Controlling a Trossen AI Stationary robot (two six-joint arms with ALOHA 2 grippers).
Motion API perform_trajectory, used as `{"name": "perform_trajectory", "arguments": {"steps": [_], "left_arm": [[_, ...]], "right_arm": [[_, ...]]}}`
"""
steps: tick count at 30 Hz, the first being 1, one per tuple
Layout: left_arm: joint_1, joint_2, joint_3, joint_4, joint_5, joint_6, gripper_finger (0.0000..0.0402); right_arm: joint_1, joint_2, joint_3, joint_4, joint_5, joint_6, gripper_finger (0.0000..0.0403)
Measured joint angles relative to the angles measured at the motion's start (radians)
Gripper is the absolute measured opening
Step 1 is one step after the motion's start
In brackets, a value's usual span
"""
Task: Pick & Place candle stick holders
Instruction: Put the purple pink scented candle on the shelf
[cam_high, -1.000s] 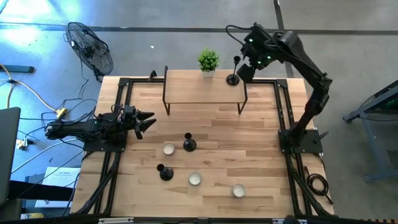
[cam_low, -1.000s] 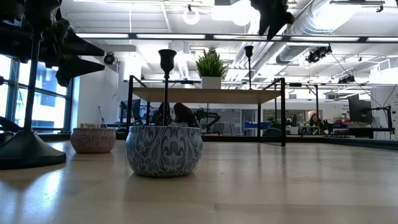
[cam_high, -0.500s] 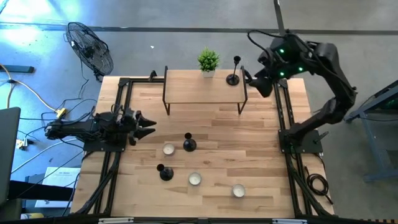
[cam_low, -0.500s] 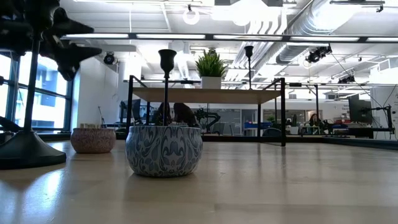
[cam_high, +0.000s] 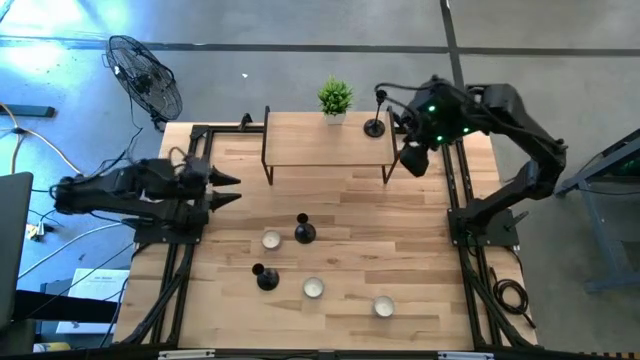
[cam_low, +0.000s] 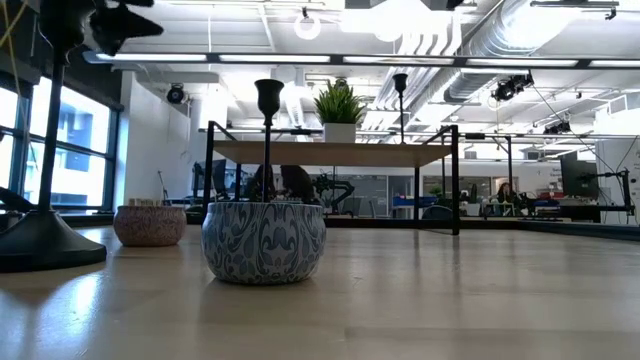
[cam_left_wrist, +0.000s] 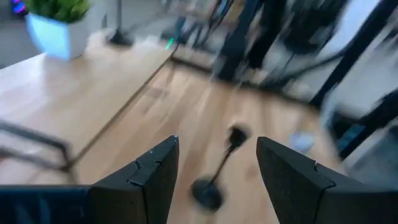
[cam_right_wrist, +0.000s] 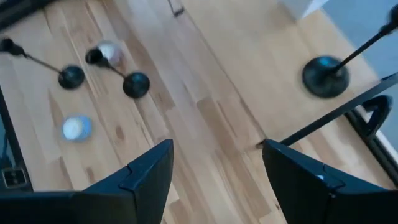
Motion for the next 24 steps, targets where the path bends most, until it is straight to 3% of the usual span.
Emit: {"name": "perform_trajectory", "arguments": {"steps": [6, 12, 16, 24], "left_arm": [[0.000, 0.280, 0.225, -0.200, 0.019, 0.140, 0.0213], [0.000, 0.470, 0.375, -0.402, 0.050, 0.220, 0.0213], [0.000, 0.549, 0.417, -0.524, 0.049, 0.155, 0.0213], [0.000, 0.631, 0.417, -0.552, 0.066, -0.057, 0.0213]], "right_arm": [[0.042, -0.001, -0.127, 0.077, -0.059, 0.005, 0.0240], [0.100, -0.001, -0.211, 0.157, -0.115, -0.005, 0.0240], [0.142, -0.001, -0.237, 0.182, -0.129, -0.005, 0.0240], [0.210, -0.002, -0.244, 0.213, -0.132, -0.004, 0.0240]]}}
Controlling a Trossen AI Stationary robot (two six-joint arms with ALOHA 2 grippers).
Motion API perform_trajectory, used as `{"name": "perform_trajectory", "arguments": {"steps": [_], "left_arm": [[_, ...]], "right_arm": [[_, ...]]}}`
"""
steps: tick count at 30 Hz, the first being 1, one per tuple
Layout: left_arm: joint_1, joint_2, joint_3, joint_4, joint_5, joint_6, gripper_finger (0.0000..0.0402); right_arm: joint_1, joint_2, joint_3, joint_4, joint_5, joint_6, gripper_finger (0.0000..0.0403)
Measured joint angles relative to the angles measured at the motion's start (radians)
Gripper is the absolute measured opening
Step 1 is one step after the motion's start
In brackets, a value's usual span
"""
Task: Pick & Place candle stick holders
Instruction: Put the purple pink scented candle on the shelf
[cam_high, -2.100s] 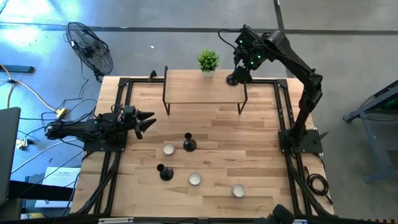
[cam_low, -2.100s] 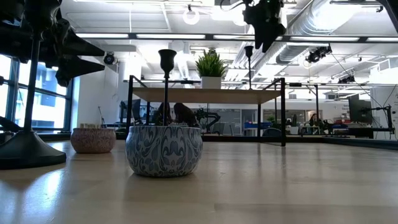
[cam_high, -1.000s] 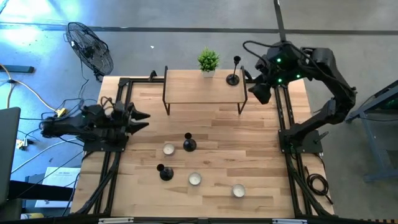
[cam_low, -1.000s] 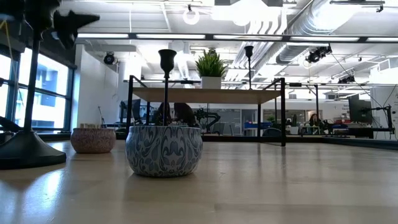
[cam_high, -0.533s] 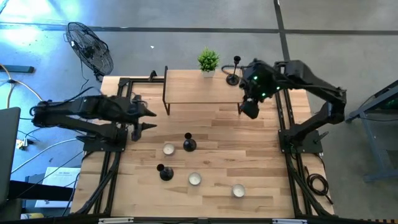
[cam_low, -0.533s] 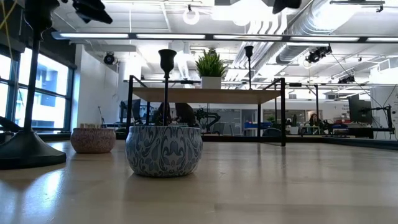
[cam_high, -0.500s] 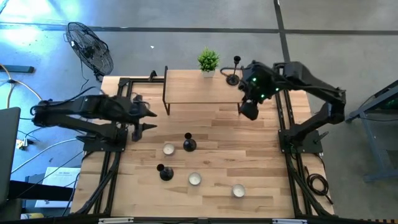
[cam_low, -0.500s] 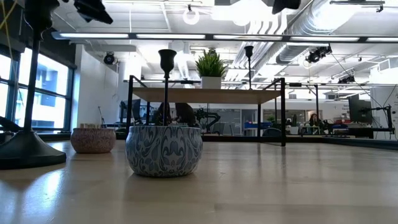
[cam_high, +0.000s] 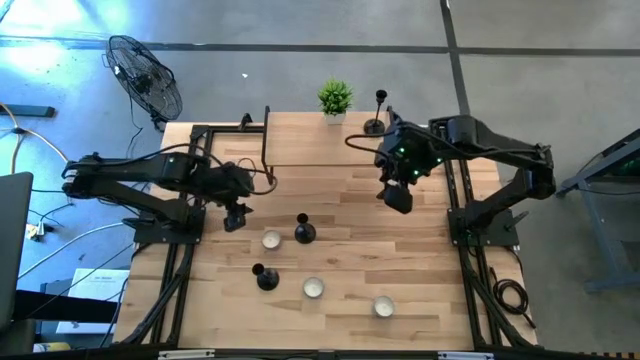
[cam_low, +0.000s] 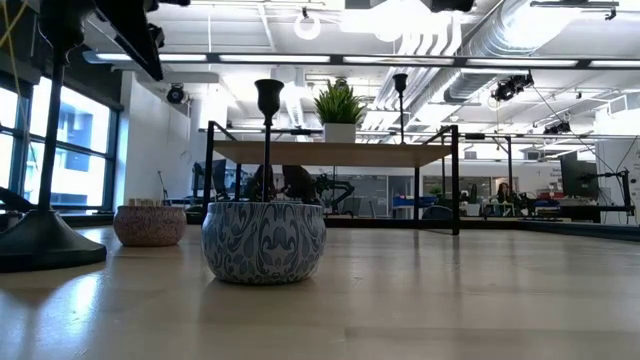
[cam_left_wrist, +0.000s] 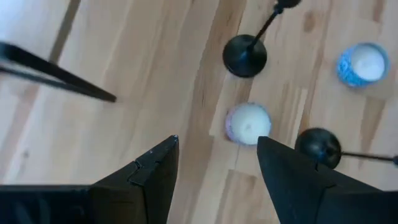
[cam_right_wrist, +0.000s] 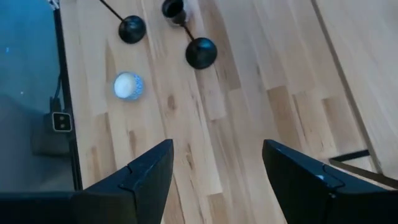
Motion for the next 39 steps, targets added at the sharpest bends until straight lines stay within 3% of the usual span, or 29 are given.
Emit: {"name": "perform_trajectory", "arguments": {"steps": [5, 10, 23, 29, 39], "left_arm": [[0.000, 0.009, 0.000, -0.003, 0.095, -0.037, 0.0213], [0.000, 0.009, 0.000, 0.001, 0.098, -0.063, 0.0228], [0.000, 0.009, -0.001, -0.001, 0.097, -0.093, 0.0393], [0.000, 0.009, -0.001, 0.001, 0.098, -0.131, 0.0389], [0.000, 0.130, -0.002, 0.014, 0.046, -0.460, 0.0387]], "right_arm": [[0.028, 0.000, 0.000, 0.016, 0.000, 0.008, 0.0240], [0.055, 0.000, 0.000, 0.020, 0.014, 0.011, 0.0240], [0.075, 0.000, 0.000, 0.021, 0.041, 0.043, 0.0240], [0.075, 0.000, 0.000, 0.021, 0.046, 0.036, 0.0240], [0.075, 0.000, 0.000, 0.021, 0.081, 0.002, 0.0240]]}}
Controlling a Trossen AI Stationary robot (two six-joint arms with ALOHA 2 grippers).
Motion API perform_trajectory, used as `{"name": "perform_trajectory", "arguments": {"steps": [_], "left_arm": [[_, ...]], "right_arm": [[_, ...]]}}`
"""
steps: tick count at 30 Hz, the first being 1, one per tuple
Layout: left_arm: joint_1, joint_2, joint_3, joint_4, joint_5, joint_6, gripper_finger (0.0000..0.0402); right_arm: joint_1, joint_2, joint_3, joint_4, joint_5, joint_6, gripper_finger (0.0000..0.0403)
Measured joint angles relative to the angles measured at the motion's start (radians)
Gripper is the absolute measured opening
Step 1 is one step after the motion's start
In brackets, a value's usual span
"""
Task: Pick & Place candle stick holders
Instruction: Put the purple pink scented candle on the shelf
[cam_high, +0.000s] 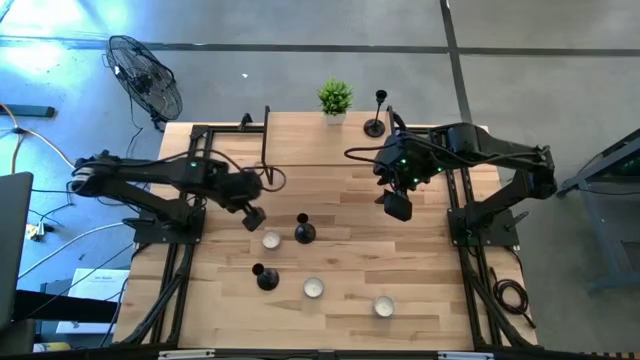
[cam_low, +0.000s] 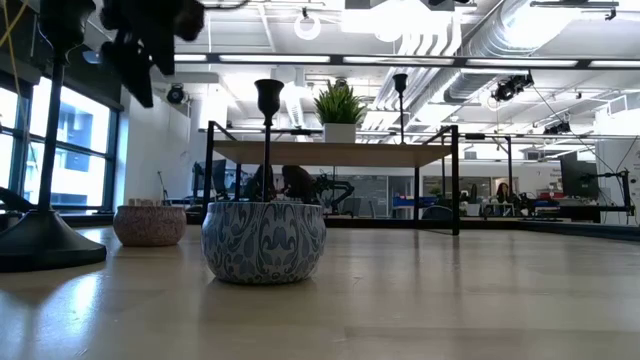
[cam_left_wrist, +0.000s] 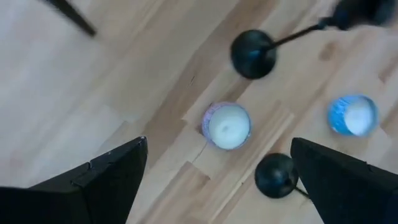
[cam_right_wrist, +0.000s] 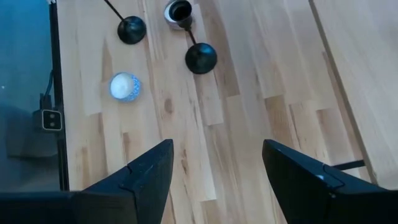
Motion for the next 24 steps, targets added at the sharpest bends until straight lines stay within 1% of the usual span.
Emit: {"name": "perform_trajectory", "arguments": {"steps": [2, 5, 10, 13, 17, 24], "left_arm": [[0.000, 0.050, 0.000, -0.003, 0.002, -0.051, 0.0387], [0.000, 0.121, 0.000, -0.022, 0.027, -0.085, 0.0387], [0.000, 0.234, 0.000, -0.016, 0.118, -0.094, 0.0387], [0.000, 0.287, 0.000, -0.017, 0.147, -0.093, 0.0387], [0.000, 0.324, 0.000, -0.001, 0.152, -0.090, 0.0387], [0.000, 0.326, 0.000, 0.041, 0.143, -0.087, 0.0387]], "right_arm": [[0.000, 0.000, 0.000, 0.000, -0.002, 0.000, 0.0240], [0.000, 0.000, 0.000, 0.000, -0.008, 0.000, 0.0240], [0.006, 0.000, 0.000, -0.001, -0.010, -0.003, 0.0240], [0.019, 0.000, 0.000, -0.001, -0.010, -0.011, 0.0240], [0.035, 0.000, 0.000, -0.001, -0.012, -0.015, 0.0240], [0.046, 0.000, 0.000, -0.001, -0.008, -0.023, 0.0240]]}}
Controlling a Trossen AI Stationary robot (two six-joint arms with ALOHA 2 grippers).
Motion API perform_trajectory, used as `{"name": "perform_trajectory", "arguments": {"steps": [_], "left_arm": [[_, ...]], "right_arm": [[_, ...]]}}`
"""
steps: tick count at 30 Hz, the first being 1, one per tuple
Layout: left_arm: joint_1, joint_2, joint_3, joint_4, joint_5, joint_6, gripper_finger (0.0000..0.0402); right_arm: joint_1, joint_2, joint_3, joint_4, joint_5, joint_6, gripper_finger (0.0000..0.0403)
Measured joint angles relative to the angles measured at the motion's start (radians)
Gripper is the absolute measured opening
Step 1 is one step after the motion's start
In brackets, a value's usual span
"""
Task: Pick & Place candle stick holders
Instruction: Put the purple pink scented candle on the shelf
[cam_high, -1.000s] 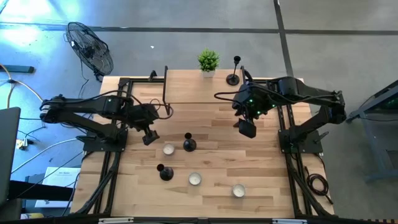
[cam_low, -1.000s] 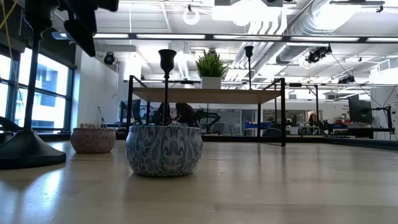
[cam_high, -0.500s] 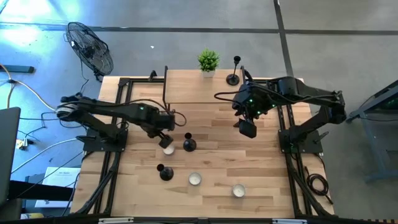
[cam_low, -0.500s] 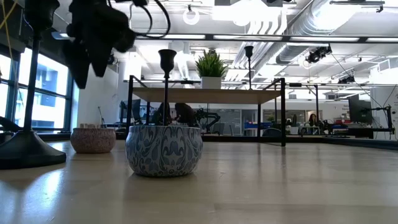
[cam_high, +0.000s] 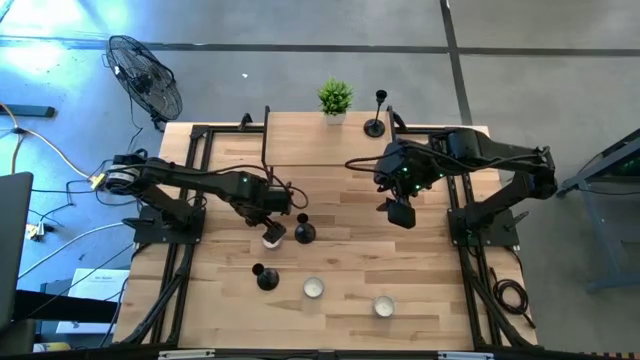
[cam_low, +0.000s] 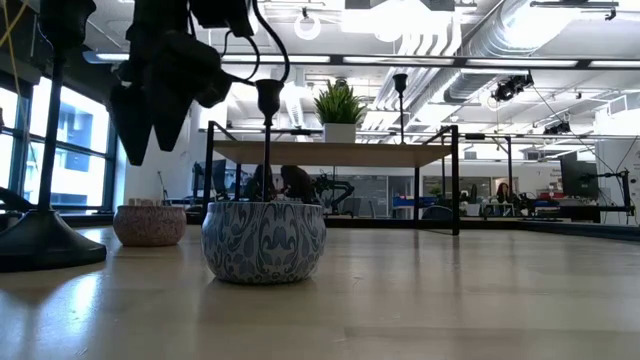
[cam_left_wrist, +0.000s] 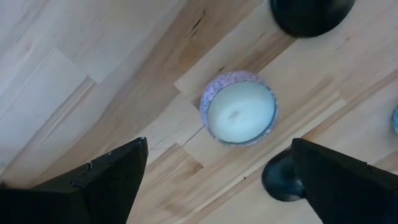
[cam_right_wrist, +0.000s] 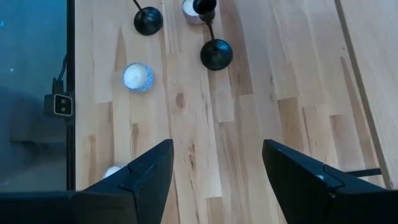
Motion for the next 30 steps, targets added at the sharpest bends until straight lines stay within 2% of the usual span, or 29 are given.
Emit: {"name": "perform_trajectory", "arguments": {"steps": [20, 30], "left_arm": [[-0.006, 0.000, 0.000, 0.048, -0.005, 0.000, 0.0387], [-0.081, 0.000, 0.000, 0.108, -0.111, 0.023, 0.0387]], "right_arm": [[0.000, 0.000, 0.000, 0.008, 0.025, -0.002, 0.0240], [0.000, 0.000, 0.000, 0.008, 0.024, -0.003, 0.0240]]}}
